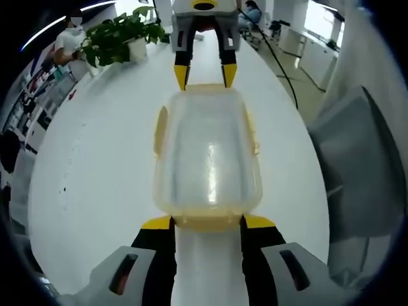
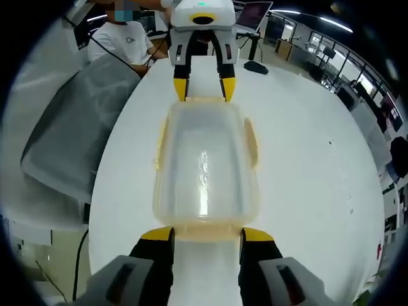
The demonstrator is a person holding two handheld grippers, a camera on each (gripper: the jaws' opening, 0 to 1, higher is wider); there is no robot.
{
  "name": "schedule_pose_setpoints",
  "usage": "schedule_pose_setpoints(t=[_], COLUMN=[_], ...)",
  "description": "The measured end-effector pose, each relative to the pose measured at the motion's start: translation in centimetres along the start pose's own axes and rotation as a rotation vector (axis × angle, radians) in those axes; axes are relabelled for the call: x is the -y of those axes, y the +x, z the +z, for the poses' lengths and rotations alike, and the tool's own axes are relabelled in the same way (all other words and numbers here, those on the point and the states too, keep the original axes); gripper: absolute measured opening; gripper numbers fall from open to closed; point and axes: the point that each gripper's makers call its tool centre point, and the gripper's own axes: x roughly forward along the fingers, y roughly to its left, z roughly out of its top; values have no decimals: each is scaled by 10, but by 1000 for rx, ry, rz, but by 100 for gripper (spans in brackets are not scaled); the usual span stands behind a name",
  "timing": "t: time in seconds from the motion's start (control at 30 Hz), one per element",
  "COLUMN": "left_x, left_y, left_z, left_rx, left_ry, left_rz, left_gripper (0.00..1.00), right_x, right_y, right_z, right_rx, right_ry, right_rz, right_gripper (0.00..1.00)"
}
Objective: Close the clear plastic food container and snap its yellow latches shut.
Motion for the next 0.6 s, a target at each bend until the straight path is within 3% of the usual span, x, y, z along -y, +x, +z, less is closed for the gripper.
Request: schedule_pose_setpoints(t=[0.13,0.23,0.47,0.6], left_x=[4,6,7,3], left_y=[-1,-1,-8,-16], left_z=[-5,-11,-13,-8], left_rx=[-12,-20,-5,34], left_ry=[-11,-41,-85,-157], left_rz=[-8,-11,-1,16], left_gripper=[40,49,49,48], right_x=[-2,-4,-2,1], right_y=[-1,-4,-16,-23], right_z=[0,-1,4,10], right_rx=[-3,0,29,67], right_ry=[8,18,51,119], right_rz=[-1,1,-25,-55], right_gripper=[41,40,40,36])
